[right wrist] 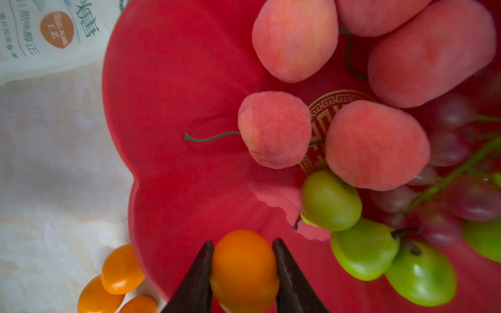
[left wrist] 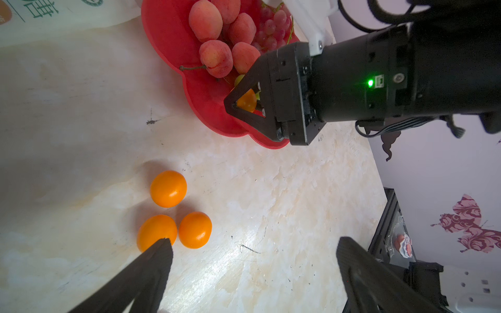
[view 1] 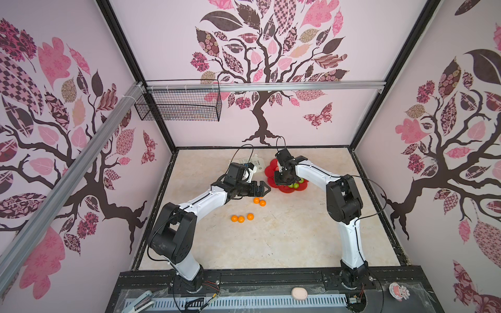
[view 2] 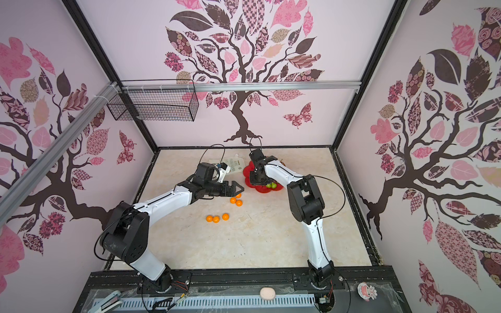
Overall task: Place and organize the fake fruits in the fruit bowl
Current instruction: 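Lower the kumquat into the bowl and open the right gripper, then move the right gripper back over the kumquats on the table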
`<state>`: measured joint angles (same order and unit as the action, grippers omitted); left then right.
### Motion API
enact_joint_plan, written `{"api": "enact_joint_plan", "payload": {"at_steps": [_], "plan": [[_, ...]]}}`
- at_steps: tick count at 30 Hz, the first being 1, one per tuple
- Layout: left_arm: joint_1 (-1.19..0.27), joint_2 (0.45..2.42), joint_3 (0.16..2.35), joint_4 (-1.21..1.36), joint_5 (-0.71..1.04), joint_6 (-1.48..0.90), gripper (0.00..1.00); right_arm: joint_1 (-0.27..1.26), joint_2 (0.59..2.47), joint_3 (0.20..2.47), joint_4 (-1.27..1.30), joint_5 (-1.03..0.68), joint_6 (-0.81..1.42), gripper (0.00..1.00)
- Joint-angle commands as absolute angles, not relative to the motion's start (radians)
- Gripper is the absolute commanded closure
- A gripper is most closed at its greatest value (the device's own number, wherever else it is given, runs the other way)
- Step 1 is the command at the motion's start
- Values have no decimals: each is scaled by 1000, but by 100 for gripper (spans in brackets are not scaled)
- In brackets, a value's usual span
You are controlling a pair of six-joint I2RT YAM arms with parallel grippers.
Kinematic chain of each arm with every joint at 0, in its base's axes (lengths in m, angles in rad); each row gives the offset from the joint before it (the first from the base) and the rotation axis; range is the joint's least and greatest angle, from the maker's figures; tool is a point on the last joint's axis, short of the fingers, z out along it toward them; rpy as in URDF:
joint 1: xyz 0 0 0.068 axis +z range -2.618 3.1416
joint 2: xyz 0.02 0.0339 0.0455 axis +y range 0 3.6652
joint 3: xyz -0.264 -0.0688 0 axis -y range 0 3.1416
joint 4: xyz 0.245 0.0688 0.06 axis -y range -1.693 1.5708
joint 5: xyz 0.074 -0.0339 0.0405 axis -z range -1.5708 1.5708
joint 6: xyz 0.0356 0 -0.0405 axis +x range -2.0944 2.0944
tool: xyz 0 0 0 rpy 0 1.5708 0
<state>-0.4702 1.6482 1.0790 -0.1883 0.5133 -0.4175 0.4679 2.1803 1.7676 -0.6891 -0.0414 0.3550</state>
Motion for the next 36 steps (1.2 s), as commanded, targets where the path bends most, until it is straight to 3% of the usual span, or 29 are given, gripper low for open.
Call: {"api": "enact_joint_plan", "payload": {"at_steps": [1,24,36], "plan": [[-468,1631,1119,-195,514,-401,2,465,2229,1821,-742,-58,347,63],[-468,1613,1124,-220,490,-385,2,465,2215,1879,-794,-30,326,54],[-469,1457,1054,-221,401,-338,2,472,1976,1689,-635,-79,333,54]]}}
